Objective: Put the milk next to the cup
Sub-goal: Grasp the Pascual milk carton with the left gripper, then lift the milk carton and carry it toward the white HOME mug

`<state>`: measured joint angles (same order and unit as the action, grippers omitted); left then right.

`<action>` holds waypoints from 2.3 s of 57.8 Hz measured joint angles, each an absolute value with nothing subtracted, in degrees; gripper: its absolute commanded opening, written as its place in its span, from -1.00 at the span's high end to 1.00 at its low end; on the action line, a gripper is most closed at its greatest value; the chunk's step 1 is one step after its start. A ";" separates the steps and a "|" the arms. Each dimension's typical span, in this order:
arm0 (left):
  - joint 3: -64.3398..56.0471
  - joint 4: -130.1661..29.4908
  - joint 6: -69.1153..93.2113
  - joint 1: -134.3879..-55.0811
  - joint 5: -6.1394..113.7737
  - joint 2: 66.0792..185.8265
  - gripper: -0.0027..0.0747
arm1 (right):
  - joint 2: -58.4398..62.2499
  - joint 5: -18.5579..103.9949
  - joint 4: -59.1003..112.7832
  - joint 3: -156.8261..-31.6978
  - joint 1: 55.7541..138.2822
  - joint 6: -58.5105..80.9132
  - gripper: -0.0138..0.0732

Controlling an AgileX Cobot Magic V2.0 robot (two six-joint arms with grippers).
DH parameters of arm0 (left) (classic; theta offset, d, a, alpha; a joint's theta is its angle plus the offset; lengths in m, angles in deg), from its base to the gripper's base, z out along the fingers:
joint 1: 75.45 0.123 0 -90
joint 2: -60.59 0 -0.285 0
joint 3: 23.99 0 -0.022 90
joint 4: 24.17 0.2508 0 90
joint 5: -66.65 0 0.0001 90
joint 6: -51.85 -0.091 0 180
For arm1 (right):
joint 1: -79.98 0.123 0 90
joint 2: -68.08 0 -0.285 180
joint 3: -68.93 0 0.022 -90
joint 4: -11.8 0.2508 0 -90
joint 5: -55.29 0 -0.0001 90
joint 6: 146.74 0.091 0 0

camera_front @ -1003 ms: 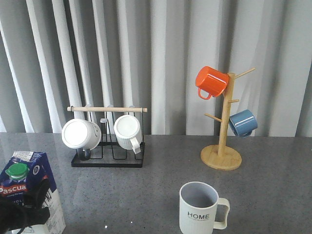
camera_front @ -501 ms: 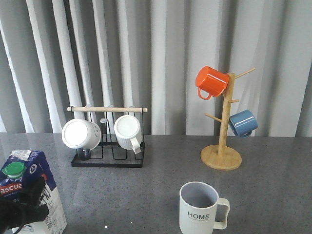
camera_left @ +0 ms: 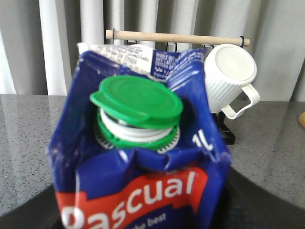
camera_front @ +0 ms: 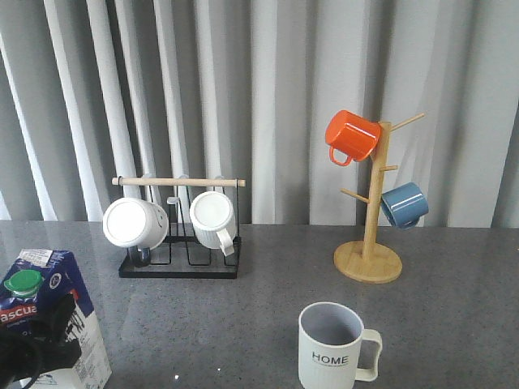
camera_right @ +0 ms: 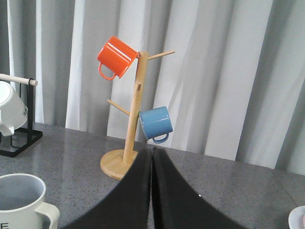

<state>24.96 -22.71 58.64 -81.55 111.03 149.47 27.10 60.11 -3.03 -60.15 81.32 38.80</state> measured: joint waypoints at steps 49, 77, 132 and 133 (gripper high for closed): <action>7.01 -94.10 -2.22 -107.35 109.60 140.68 0.43 | 27.10 60.06 -3.03 -60.15 81.32 38.80 0.70; -9.17 -100.50 -5.84 -126.92 124.42 158.32 0.43 | 27.10 60.06 -3.03 -60.15 81.32 38.80 0.70; -22.15 -105.12 -3.76 -131.81 126.96 179.49 0.43 | 27.10 60.06 -3.03 -60.15 81.32 38.80 0.70; -22.15 -104.91 -3.56 -131.81 126.96 179.67 0.43 | 27.10 60.06 -3.03 -60.15 81.32 38.80 0.70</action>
